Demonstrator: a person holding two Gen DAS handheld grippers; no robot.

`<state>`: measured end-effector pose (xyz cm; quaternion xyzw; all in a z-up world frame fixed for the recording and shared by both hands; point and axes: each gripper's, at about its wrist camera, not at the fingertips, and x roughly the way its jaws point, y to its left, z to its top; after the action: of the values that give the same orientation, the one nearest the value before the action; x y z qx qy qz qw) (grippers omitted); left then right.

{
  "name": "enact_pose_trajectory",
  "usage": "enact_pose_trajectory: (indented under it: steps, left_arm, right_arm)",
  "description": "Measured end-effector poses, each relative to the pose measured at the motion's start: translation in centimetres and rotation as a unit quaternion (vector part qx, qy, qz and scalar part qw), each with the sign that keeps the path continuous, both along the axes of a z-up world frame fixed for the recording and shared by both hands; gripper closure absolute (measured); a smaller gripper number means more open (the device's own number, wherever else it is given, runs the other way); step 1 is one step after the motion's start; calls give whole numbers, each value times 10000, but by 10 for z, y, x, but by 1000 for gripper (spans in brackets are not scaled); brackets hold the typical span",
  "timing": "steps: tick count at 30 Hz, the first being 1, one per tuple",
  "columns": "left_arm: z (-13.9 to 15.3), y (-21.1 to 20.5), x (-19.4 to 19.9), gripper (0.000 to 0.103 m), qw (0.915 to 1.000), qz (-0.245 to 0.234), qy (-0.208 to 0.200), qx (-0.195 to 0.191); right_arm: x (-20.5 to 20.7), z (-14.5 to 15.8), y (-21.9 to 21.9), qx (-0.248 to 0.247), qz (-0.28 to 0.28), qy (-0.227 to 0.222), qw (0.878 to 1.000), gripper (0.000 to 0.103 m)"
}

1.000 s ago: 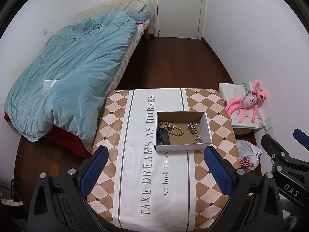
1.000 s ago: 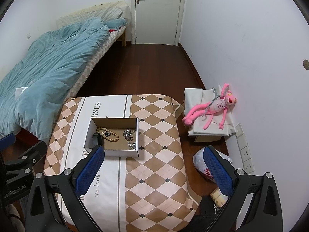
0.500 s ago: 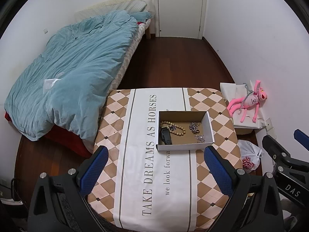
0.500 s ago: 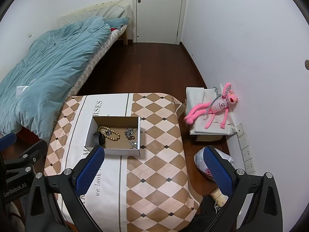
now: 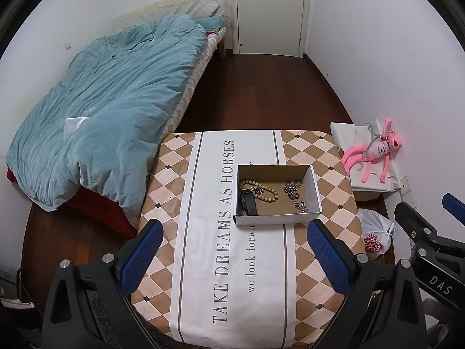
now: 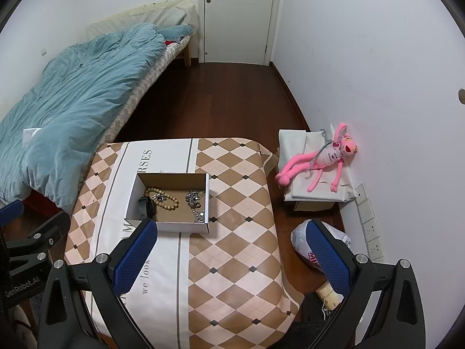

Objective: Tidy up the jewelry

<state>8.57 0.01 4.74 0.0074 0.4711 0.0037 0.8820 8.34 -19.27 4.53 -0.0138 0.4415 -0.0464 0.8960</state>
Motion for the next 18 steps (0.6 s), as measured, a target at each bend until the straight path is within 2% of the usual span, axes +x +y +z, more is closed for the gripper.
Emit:
enact_pose_trajectory:
  steps: [18]
  left_arm:
    - [-1,0,0,2,10000,-8,3,9]
  right_arm:
    - [0,0,-1,-2,5,7,10000,0]
